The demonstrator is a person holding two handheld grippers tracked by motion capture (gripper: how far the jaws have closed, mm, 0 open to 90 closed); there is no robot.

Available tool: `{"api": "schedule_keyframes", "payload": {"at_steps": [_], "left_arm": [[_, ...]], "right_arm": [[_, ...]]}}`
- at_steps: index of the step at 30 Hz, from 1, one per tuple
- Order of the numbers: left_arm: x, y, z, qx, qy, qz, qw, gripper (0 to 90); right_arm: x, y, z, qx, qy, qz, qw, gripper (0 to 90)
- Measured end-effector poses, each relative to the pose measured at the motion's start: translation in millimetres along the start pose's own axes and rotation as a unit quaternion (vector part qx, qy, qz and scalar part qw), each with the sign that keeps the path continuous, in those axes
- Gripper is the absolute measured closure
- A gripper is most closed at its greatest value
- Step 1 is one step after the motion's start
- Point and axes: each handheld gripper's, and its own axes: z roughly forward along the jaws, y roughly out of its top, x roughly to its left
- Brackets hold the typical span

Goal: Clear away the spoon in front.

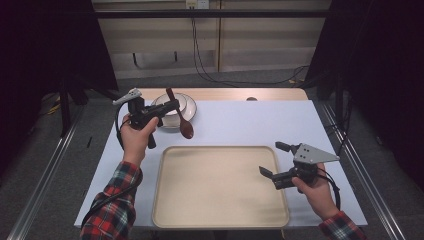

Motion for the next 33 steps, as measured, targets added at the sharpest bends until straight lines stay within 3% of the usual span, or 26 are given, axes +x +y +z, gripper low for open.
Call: {"api": "schedule_keyframes", "payload": {"at_steps": [23,25,27,33], "left_arm": [[-23.0,-17.3,1.6,0.027,-0.045,0.003,0.9986,84.1],[-23.8,-18.1,1.6,0.029,-0.040,0.005,0.9987,84.1],[-24.2,-19.6,1.2,0.031,-0.051,0.004,0.9982,84.1],[-29.6,-22.3,0.9,0.032,-0.053,0.004,0.9981,84.1]], "right_arm": [[0.8,-0.3,1.1,-0.003,-0.005,-0.003,1.0000,1.7],[0.7,-0.3,1.1,-0.003,-0.005,-0.003,1.0000,1.7],[0.7,-0.3,1.0,-0.002,-0.007,-0.003,1.0000,1.7],[1.1,-0.2,1.2,-0.001,-0.007,-0.002,1.0000,1.7]]}}
